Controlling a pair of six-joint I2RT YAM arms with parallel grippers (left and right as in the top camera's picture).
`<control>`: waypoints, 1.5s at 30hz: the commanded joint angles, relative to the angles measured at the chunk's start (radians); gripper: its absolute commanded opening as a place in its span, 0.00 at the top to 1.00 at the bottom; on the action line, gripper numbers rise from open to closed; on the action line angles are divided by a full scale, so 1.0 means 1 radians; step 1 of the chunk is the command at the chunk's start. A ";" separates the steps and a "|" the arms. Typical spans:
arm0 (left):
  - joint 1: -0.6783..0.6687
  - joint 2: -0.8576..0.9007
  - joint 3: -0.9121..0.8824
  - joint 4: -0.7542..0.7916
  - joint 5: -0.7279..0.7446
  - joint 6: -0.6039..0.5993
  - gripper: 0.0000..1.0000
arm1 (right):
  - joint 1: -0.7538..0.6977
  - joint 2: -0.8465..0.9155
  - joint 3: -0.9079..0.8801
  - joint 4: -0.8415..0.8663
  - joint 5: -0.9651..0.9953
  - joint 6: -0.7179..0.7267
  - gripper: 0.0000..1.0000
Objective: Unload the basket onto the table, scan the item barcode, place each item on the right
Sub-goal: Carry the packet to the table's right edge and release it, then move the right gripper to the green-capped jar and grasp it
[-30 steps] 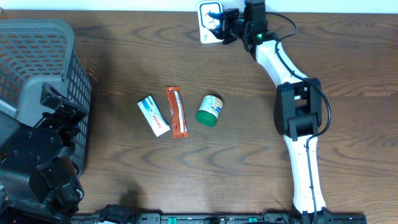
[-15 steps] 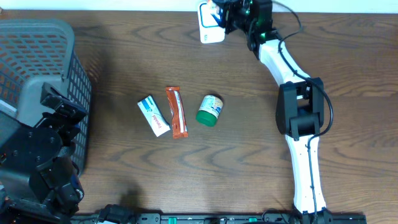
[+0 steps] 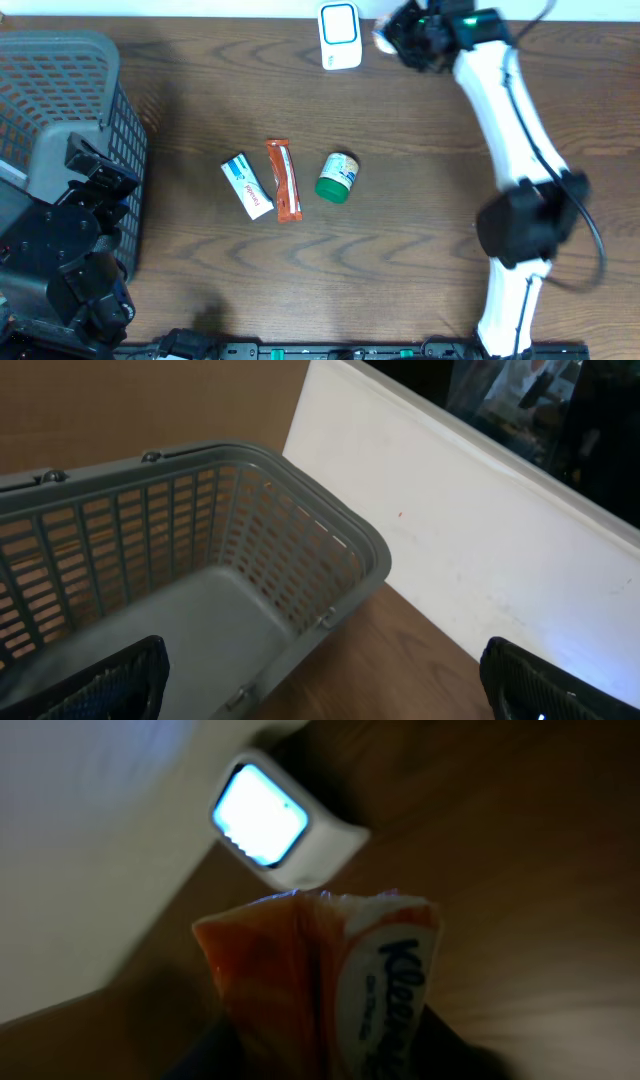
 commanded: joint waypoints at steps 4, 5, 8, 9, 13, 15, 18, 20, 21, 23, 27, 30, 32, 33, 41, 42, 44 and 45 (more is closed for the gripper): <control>0.006 0.000 -0.003 -0.001 -0.013 0.016 0.00 | -0.148 -0.045 0.002 -0.307 0.547 -0.196 0.99; 0.006 0.000 -0.003 -0.001 -0.013 0.016 0.00 | -0.189 -0.042 -0.008 -0.340 0.561 -0.195 0.99; 0.006 0.000 -0.003 -0.001 -0.013 0.016 0.00 | -0.316 -0.039 -0.064 -0.373 0.608 -0.192 0.99; 0.006 0.000 -0.003 -0.001 -0.013 0.016 0.00 | -0.354 -0.039 -0.087 -0.373 0.627 -0.178 0.99; 0.006 0.000 -0.003 -0.001 -0.013 0.016 0.00 | -0.508 -0.039 -0.204 -0.352 0.653 -0.143 0.99; 0.006 0.000 -0.003 -0.001 -0.013 0.016 0.00 | -0.576 -0.039 -0.275 -0.326 0.653 -0.143 0.99; 0.006 0.000 -0.003 -0.001 -0.013 0.016 0.00 | -0.645 -0.039 -0.373 -0.283 0.651 -0.143 0.98; 0.006 0.000 -0.003 -0.001 -0.013 0.016 0.00 | -0.687 -0.039 -0.433 -0.248 0.638 -0.143 0.76; 0.006 0.000 -0.003 -0.001 -0.013 0.016 0.00 | -0.700 -0.039 -0.446 -0.238 0.638 -0.144 0.54; 0.006 0.000 -0.003 -0.001 -0.013 0.016 0.00 | -0.735 -0.039 -0.457 -0.217 0.642 -0.150 0.41; 0.006 0.000 -0.003 -0.001 -0.013 0.016 0.00 | -0.779 -0.041 -0.412 -0.204 0.621 -0.206 0.60; 0.006 0.000 -0.003 -0.001 -0.013 0.016 0.00 | -0.788 -0.058 -0.328 -0.228 0.573 -0.265 0.41; 0.006 0.000 -0.003 -0.001 -0.013 0.016 0.00 | -0.785 -0.075 -0.255 -0.262 0.516 -0.295 0.01; 0.006 0.000 -0.003 -0.001 -0.013 0.016 0.00 | -0.784 -0.082 -0.230 -0.275 0.488 -0.303 0.01; 0.006 0.000 -0.003 -0.001 -0.013 0.016 0.00 | -0.655 -0.202 -0.126 -0.339 0.175 -0.298 0.01; 0.006 0.000 -0.003 -0.001 -0.013 0.016 0.00 | -0.621 -0.210 -0.126 -0.350 0.165 -0.298 0.01; 0.006 0.000 -0.003 -0.001 -0.013 0.016 0.00 | -0.516 -0.213 -0.126 -0.380 0.164 -0.298 0.01; 0.006 0.000 -0.003 -0.001 -0.013 0.016 0.00 | -0.467 -0.211 -0.127 -0.394 0.168 -0.298 0.01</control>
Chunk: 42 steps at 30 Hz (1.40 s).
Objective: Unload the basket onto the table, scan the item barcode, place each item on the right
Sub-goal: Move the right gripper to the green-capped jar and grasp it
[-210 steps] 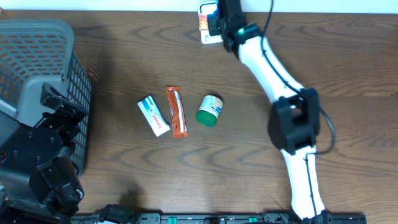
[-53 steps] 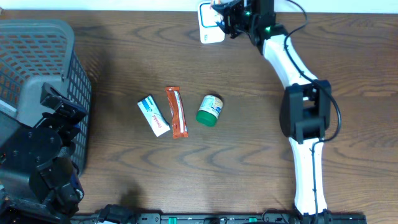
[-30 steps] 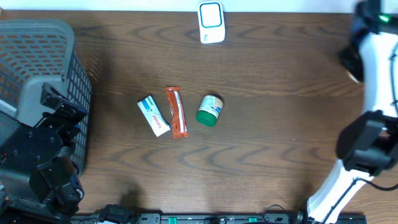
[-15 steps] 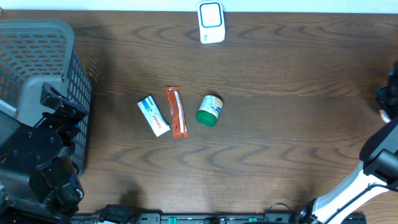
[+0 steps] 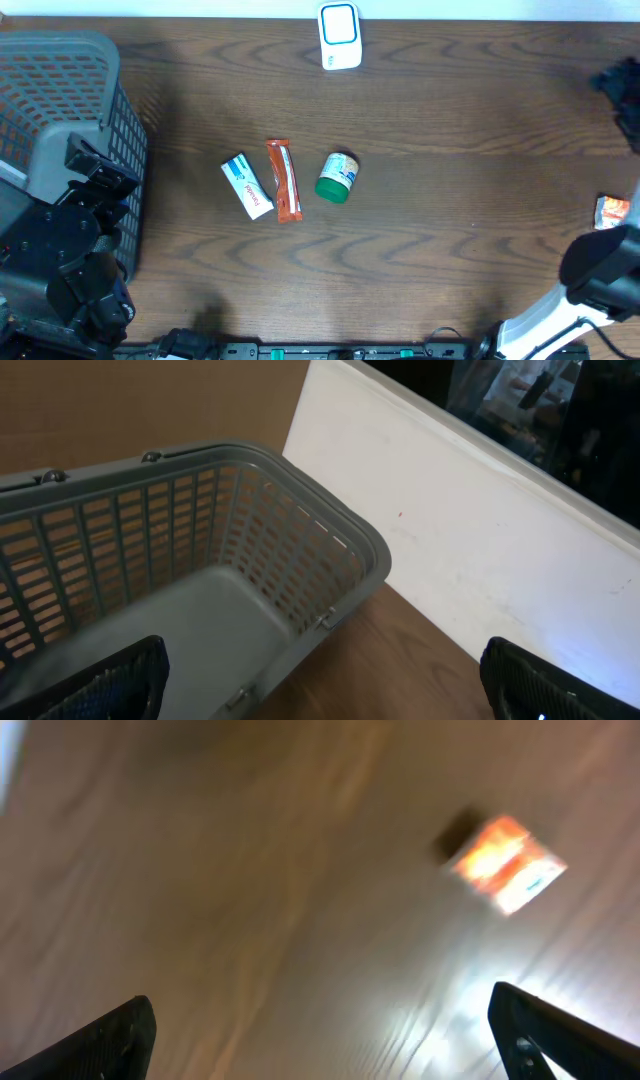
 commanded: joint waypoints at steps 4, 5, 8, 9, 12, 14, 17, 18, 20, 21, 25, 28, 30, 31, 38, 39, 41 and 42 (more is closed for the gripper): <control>0.006 0.000 -0.003 0.000 -0.013 0.016 0.00 | 0.367 0.006 -0.028 -0.039 -0.070 0.008 0.01; 0.006 0.000 -0.003 0.000 -0.013 0.016 0.00 | 0.430 0.008 -0.044 -0.028 -0.072 0.030 0.01; 0.006 0.000 -0.003 0.000 -0.013 0.016 0.00 | 0.603 0.009 -0.101 0.014 -0.106 0.073 0.01; 0.006 0.000 -0.003 0.000 -0.013 0.016 0.00 | 0.647 0.009 -0.119 0.020 -0.119 0.101 0.01; 0.006 0.000 -0.003 0.000 -0.013 0.016 0.00 | 0.782 0.009 -0.188 0.061 -0.135 0.195 0.01; 0.006 0.000 -0.003 0.000 -0.013 0.016 0.00 | 0.849 0.009 -0.246 0.109 -0.129 0.257 0.01; 0.006 0.000 -0.003 0.000 -0.013 0.016 0.00 | 0.918 0.009 -0.327 0.155 -0.150 0.363 0.01; 0.006 0.000 -0.003 0.000 -0.013 0.016 0.00 | 0.935 0.009 -0.347 0.167 -0.154 0.382 0.01; 0.006 0.000 -0.003 0.000 -0.013 0.016 0.00 | 0.974 0.009 -0.388 0.201 -0.153 0.409 0.01; 0.006 0.000 -0.003 0.000 -0.013 0.016 0.00 | 0.990 0.009 -0.407 0.227 -0.151 0.408 0.01; 0.006 0.000 -0.003 0.000 -0.013 0.016 0.00 | 1.026 0.010 -0.462 0.319 -0.146 0.409 0.01; 0.006 0.000 -0.003 0.000 -0.013 0.016 0.00 | 1.030 0.013 -0.517 0.393 -0.148 0.409 0.01; 0.006 0.000 -0.003 0.000 -0.013 0.016 0.00 | 1.031 0.018 -0.553 0.435 -0.147 0.409 0.01; 0.006 0.000 -0.003 0.000 -0.013 0.016 0.00 | 1.031 0.022 -0.571 0.455 -0.148 0.409 0.01; 0.006 0.000 -0.003 0.000 -0.013 0.016 0.00 | 1.032 0.066 -0.627 0.510 -0.157 0.408 0.01; 0.006 0.000 -0.003 0.000 -0.013 0.016 0.00 | 1.032 0.074 -0.627 0.515 -0.160 0.408 0.01; 0.006 0.000 -0.003 0.000 -0.013 0.016 0.00 | 1.032 0.091 -0.627 0.531 -0.171 0.407 0.01; 0.006 0.000 -0.003 0.000 -0.013 0.016 0.00 | 1.032 0.099 -0.627 0.539 -0.175 0.407 0.01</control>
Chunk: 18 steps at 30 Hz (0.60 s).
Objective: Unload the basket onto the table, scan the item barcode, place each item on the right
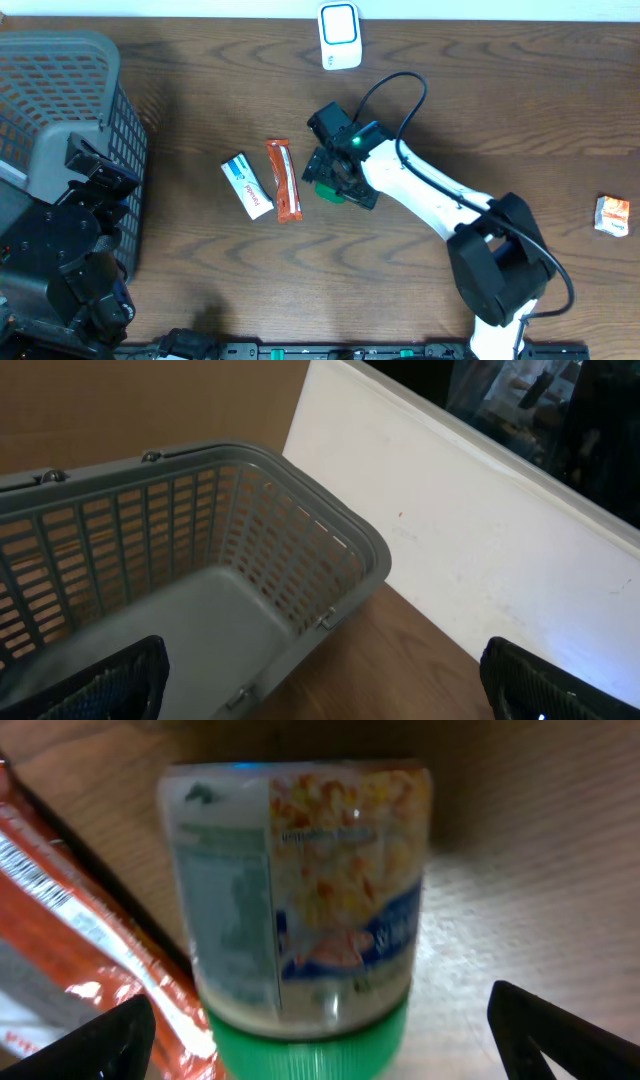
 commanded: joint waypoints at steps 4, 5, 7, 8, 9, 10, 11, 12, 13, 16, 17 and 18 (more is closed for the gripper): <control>0.006 0.000 -0.003 0.000 -0.013 0.016 0.00 | 0.007 0.066 -0.008 0.039 -0.007 0.014 0.03; 0.006 0.000 -0.003 0.000 -0.013 0.016 0.00 | 0.007 0.072 -0.008 0.040 -0.008 0.014 0.05; 0.006 0.000 -0.003 0.000 -0.013 0.016 0.00 | 0.007 0.082 -0.008 0.040 -0.008 0.014 0.08; 0.006 0.000 -0.003 0.000 -0.013 0.016 0.00 | 0.007 0.086 -0.008 0.040 -0.008 0.014 0.11; 0.006 0.000 -0.003 0.000 -0.013 0.016 0.00 | 0.007 0.087 -0.008 0.040 -0.008 0.014 0.12; 0.006 0.000 -0.003 0.000 -0.013 0.016 0.00 | 0.007 0.087 -0.008 0.041 -0.009 0.014 0.14; 0.006 0.000 -0.003 0.000 -0.013 0.016 0.00 | 0.007 0.087 -0.008 0.041 -0.009 0.014 0.16; 0.006 0.000 -0.003 0.000 -0.013 0.016 0.00 | 0.007 0.087 -0.008 0.041 -0.010 0.014 0.19; 0.006 0.000 -0.003 0.000 -0.013 0.016 0.00 | 0.007 0.087 -0.008 0.041 -0.010 0.014 0.21; 0.006 0.000 -0.003 0.000 -0.013 0.016 0.00 | 0.007 0.087 -0.008 0.040 -0.032 0.012 0.27; 0.006 0.000 -0.003 0.000 -0.013 0.016 0.00 | 0.007 0.087 -0.008 0.041 -0.049 0.010 0.28; 0.006 0.000 -0.003 0.000 -0.013 0.016 0.00 | 0.006 0.087 -0.008 0.041 -0.068 0.010 0.29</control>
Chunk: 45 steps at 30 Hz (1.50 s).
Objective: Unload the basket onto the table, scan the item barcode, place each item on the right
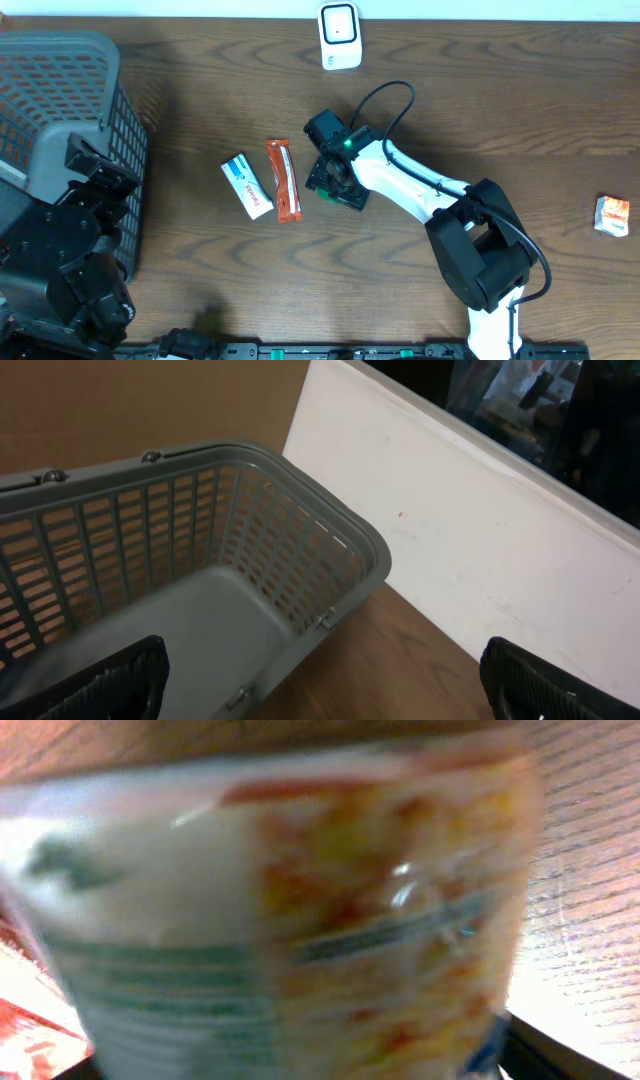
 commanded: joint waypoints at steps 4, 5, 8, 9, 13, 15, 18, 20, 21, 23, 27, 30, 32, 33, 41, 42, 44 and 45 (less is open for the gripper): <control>0.006 0.000 -0.003 0.000 -0.013 0.016 0.00 | 0.006 0.005 -0.005 0.000 -0.090 0.004 0.33; 0.006 0.000 -0.003 0.000 -0.013 0.016 0.00 | 0.006 0.005 -0.005 0.000 -0.105 0.000 0.33; 0.006 0.000 -0.003 0.000 -0.013 0.016 0.00 | -0.003 0.005 -0.004 0.000 -0.186 -0.028 0.35; 0.006 0.000 -0.003 0.000 -0.013 0.016 0.00 | -0.009 0.005 -0.004 0.000 -0.213 -0.041 0.37; 0.006 0.000 -0.003 0.000 -0.013 0.016 0.00 | -0.057 0.005 -0.004 -0.011 -0.355 -0.080 0.53; 0.006 0.000 -0.003 0.000 -0.013 0.016 0.00 | -0.077 0.005 -0.004 -0.018 -0.393 -0.098 0.54; 0.006 0.000 -0.003 0.000 -0.013 0.016 0.00 | -0.104 0.005 -0.004 -0.024 -0.420 -0.109 0.58; 0.006 0.000 -0.003 0.000 -0.013 0.016 0.00 | -0.121 0.005 -0.004 -0.035 -0.428 -0.110 0.60; 0.006 0.000 -0.003 0.000 -0.013 0.016 0.00 | -0.128 0.005 -0.004 -0.039 -0.443 -0.112 0.60; 0.006 0.000 -0.003 0.000 -0.013 0.016 0.00 | -0.150 0.005 -0.004 -0.041 -0.531 -0.132 0.58; 0.006 0.000 -0.003 0.000 -0.013 0.016 0.00 | -0.181 0.005 -0.004 -0.041 -0.644 -0.134 0.55; 0.006 0.000 -0.003 0.000 -0.013 0.016 0.00 | -0.206 0.005 -0.004 -0.039 -0.743 -0.134 0.55; 0.006 0.000 -0.003 0.000 -0.013 0.016 0.00 | -0.222 0.005 -0.004 -0.041 -0.793 -0.135 0.55; 0.006 0.000 -0.003 0.000 -0.013 0.016 0.00 | -0.229 0.005 -0.004 -0.042 -0.809 -0.135 0.55; 0.006 0.000 -0.003 0.000 -0.013 0.016 0.00 | -0.280 0.005 -0.004 -0.053 -0.832 -0.136 0.53; 0.006 0.000 -0.003 0.000 -0.013 0.016 0.00 | -0.282 0.005 -0.004 -0.056 -0.839 -0.136 0.52; 0.006 0.000 -0.003 0.000 -0.013 0.016 0.00 | -0.282 0.005 -0.005 -0.065 -0.845 -0.134 0.51; 0.006 0.000 -0.003 0.000 -0.013 0.016 0.00 | -0.282 0.005 -0.005 -0.069 -0.845 -0.133 0.50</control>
